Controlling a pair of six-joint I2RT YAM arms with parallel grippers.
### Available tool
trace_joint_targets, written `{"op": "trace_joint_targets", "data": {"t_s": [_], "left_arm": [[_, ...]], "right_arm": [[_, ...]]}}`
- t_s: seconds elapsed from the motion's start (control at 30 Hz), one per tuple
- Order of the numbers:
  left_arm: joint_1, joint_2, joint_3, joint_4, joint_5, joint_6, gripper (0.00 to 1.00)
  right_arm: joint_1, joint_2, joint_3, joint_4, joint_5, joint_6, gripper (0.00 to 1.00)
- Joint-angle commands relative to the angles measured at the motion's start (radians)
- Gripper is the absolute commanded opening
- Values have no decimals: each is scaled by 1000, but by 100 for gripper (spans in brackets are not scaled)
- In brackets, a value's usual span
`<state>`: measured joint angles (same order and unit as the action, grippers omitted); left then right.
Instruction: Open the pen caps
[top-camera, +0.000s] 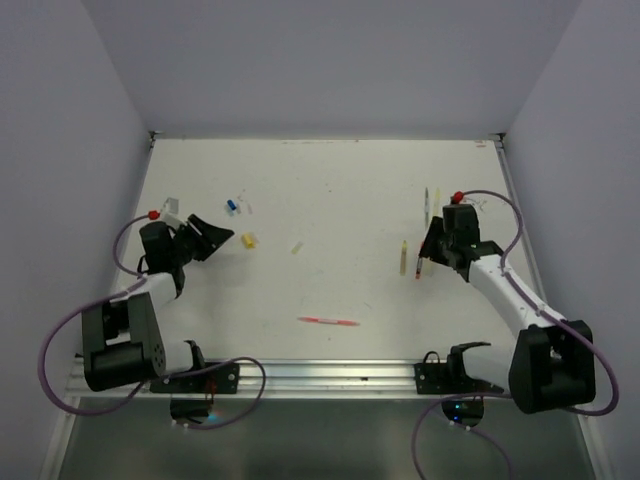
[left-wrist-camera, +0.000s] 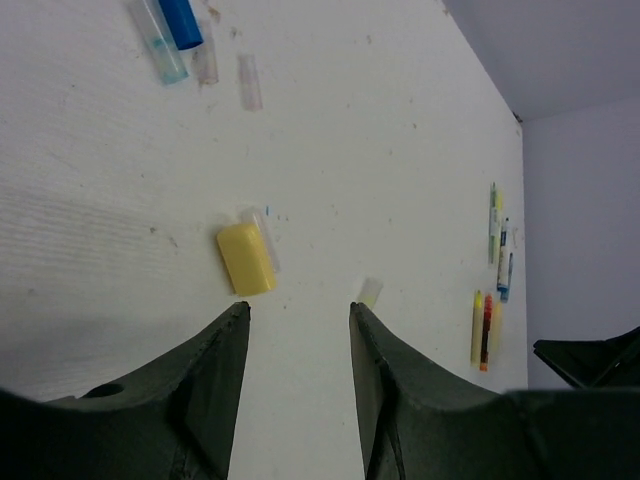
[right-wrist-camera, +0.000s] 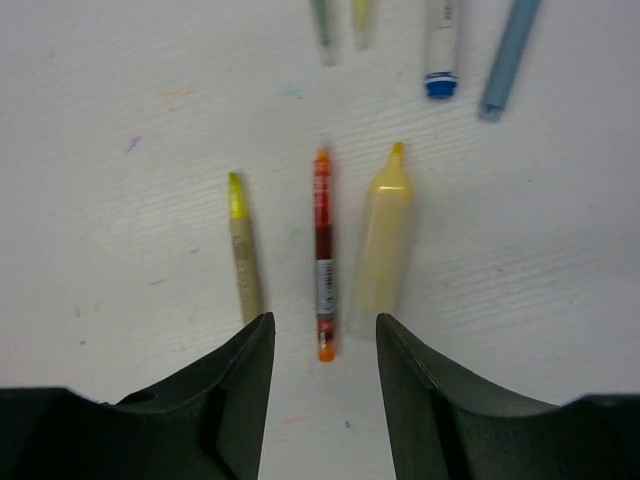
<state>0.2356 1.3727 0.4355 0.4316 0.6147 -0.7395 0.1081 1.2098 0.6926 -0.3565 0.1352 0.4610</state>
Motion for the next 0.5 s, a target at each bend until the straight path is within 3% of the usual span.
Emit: {"op": "trace_joint_targets", "data": {"t_s": [0.0,0.17,0.3,0.47], "left_arm": [[11,-139,-55,-49,29,-3,48],[-8,-358,-144,-120,33,-49,50],[-44,-518,-155,-241,22,-51,51],[-73,-567,-149,-307,42,-27,52]], "right_arm": [[115,-35,85,-59,-16,-39,49],[430,68,157,-101,35,-30,49],[582,134,179,-84,23,-44,50],[724,158,176,-65,-40,-107,54]]}}
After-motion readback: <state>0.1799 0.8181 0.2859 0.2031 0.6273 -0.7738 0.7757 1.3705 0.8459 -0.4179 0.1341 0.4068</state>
